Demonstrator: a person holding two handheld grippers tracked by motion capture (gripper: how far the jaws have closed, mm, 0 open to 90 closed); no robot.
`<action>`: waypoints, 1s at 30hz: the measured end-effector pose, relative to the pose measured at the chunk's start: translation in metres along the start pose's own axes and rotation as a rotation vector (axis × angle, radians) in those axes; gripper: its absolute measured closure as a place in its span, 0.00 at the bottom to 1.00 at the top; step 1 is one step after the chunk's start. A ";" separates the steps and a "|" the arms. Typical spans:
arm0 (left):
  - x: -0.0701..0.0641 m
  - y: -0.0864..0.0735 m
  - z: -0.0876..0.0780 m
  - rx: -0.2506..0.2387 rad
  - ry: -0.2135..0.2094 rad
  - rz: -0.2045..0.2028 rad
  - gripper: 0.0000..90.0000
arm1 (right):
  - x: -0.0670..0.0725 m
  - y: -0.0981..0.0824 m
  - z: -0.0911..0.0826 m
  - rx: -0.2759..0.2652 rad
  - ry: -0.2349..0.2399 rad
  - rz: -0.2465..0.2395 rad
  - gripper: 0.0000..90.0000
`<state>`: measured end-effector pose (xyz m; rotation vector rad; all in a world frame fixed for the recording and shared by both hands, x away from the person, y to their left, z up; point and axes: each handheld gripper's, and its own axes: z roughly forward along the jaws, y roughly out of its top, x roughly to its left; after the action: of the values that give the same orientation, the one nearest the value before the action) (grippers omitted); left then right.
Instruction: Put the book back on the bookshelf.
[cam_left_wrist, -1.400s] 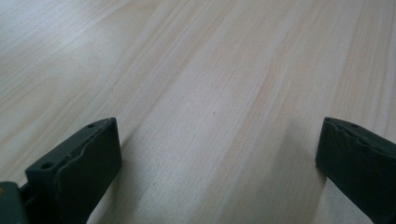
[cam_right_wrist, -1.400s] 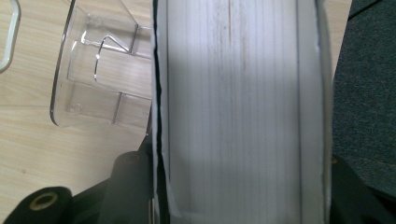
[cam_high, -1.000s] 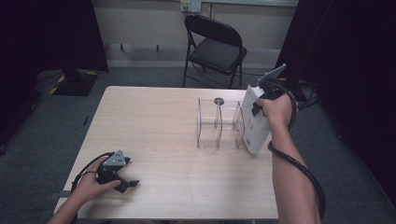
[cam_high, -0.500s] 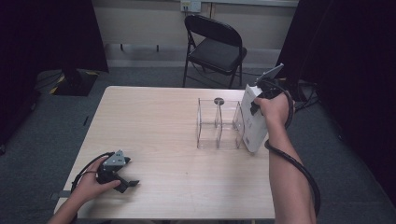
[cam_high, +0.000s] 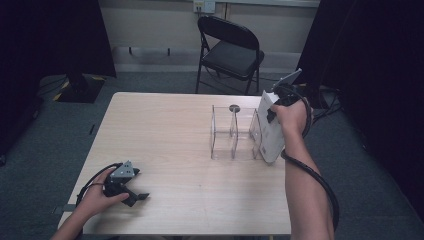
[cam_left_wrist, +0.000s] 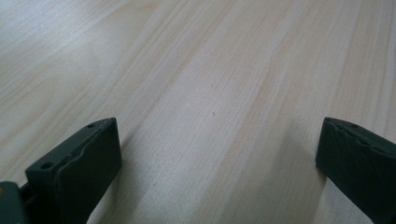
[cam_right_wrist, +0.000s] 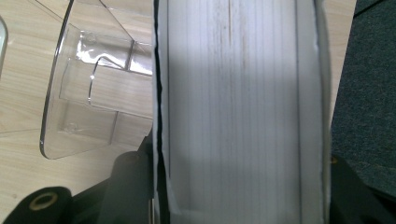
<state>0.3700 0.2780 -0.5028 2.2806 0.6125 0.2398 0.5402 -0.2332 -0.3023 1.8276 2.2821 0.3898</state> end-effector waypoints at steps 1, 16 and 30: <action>0.000 0.000 0.000 0.000 0.000 0.000 0.00 | 0.000 0.000 0.000 -0.001 0.001 -0.002 0.58; 0.000 0.000 0.000 0.000 -0.001 0.001 0.00 | 0.001 0.002 0.004 -0.018 -0.008 0.032 0.58; 0.000 0.000 0.000 0.000 -0.001 0.000 0.00 | 0.000 -0.001 0.007 -0.033 -0.009 0.052 0.58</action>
<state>0.3701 0.2780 -0.5028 2.2803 0.6116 0.2390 0.5418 -0.2324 -0.3090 1.8721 2.2133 0.4238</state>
